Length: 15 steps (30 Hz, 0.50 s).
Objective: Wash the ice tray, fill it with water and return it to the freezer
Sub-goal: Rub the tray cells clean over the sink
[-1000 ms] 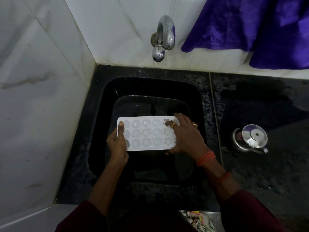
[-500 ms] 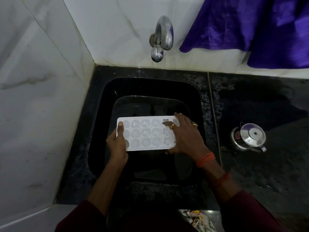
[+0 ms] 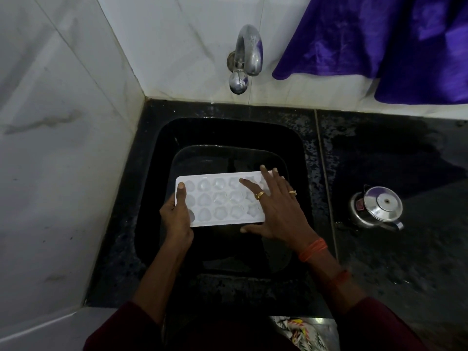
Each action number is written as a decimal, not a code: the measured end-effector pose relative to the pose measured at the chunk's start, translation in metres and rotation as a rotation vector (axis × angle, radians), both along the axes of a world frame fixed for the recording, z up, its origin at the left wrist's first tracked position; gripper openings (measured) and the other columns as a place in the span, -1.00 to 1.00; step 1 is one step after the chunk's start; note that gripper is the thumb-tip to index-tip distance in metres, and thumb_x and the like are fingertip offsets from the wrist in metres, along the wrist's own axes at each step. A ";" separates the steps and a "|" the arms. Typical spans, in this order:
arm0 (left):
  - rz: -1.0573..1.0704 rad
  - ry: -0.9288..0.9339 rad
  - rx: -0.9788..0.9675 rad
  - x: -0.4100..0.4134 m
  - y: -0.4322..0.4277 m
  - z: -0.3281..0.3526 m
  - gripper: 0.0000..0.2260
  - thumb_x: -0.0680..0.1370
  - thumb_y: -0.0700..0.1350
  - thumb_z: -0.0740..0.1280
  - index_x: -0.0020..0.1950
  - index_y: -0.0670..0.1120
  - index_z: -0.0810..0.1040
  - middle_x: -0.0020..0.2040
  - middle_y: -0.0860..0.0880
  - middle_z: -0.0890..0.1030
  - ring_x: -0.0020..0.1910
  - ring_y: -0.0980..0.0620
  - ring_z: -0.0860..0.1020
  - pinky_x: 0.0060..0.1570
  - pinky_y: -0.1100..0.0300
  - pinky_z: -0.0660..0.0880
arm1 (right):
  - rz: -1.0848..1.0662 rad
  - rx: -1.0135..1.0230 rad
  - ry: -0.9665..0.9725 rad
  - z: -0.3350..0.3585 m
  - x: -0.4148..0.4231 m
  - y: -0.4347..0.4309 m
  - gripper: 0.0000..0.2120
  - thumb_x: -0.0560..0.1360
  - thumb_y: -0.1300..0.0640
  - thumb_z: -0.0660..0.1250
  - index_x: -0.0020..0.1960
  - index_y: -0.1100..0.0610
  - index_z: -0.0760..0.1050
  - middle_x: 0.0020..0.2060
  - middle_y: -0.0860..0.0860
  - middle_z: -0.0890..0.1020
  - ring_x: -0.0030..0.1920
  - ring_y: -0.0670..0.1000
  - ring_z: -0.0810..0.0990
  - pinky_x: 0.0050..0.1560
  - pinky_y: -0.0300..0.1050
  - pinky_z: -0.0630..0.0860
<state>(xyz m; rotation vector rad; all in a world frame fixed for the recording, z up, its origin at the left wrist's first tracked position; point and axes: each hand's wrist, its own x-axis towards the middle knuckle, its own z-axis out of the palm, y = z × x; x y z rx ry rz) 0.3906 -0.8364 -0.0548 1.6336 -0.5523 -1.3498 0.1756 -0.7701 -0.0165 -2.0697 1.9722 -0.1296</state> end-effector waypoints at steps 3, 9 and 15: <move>-0.003 0.008 0.012 -0.004 0.003 0.002 -0.79 0.57 0.12 0.38 -0.05 0.00 0.66 -0.07 0.00 0.70 -0.01 -0.05 0.68 -0.05 0.05 0.63 | 0.017 -0.012 0.046 0.003 0.000 -0.002 0.04 0.19 -0.64 0.18 0.56 -0.23 0.07 0.60 0.16 -0.08 0.58 0.26 -0.10 0.54 0.29 -0.02; -0.023 0.024 0.021 -0.012 0.008 0.000 -0.74 0.55 0.13 0.40 -0.05 -0.06 0.69 -0.03 -0.10 0.72 0.00 -0.14 0.70 0.04 -0.10 0.64 | 0.098 0.013 0.129 0.009 0.002 -0.011 0.05 0.10 -0.51 0.44 0.46 -0.06 0.31 0.59 0.21 -0.01 0.58 0.25 -0.08 0.54 0.26 -0.10; -0.023 0.054 0.026 -0.015 0.010 0.002 -0.75 0.57 0.11 0.39 -0.02 -0.07 0.68 -0.01 -0.11 0.72 0.00 -0.13 0.70 0.00 -0.06 0.65 | 0.136 0.055 0.152 0.013 0.001 -0.015 0.05 0.11 -0.44 0.48 0.47 -0.01 0.30 0.59 0.21 -0.06 0.58 0.26 -0.17 0.54 0.26 -0.18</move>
